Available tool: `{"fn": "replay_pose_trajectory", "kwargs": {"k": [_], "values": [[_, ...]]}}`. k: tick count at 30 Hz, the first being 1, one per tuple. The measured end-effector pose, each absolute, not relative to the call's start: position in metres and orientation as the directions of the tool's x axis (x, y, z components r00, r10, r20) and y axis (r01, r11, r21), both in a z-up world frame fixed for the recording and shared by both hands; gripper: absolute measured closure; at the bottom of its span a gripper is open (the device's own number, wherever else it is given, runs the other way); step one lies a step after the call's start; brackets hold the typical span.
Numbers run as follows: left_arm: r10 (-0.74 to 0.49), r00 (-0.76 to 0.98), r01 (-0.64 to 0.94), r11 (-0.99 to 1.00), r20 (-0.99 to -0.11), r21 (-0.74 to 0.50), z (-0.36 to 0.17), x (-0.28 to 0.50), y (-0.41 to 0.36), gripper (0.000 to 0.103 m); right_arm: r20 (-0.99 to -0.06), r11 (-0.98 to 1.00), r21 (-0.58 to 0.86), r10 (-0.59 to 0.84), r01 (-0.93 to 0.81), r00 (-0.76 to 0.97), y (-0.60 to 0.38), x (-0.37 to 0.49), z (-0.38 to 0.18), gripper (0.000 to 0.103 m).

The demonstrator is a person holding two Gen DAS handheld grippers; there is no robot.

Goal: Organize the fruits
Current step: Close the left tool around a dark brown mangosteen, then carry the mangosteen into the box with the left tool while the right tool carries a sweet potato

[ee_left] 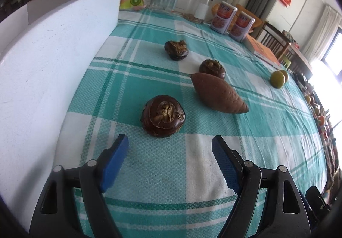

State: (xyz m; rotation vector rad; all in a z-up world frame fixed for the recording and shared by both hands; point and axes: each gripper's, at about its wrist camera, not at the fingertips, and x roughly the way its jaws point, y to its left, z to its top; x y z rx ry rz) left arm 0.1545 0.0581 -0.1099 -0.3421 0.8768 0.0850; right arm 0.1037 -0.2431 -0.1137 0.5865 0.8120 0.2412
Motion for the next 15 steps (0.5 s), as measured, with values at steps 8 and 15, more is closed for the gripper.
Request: {"fn": "replay_pose_trajectory", "kwargs": {"k": [8,15], "values": [[0.011,0.651,-0.181,0.973,-0.759,-0.141,-0.113,0.172,0.054,0.056,-0.618,0.810,0.585,0.419,0.032,0.665,-0.245,0.105,-0.117,0.016],[-0.051,0.643,-0.104,0.983,-0.764,-0.153,-0.112,0.152,0.049,0.057,-0.643,0.826,0.562,0.410,0.035,0.646,-0.240,0.107,-0.119,0.016]]}}
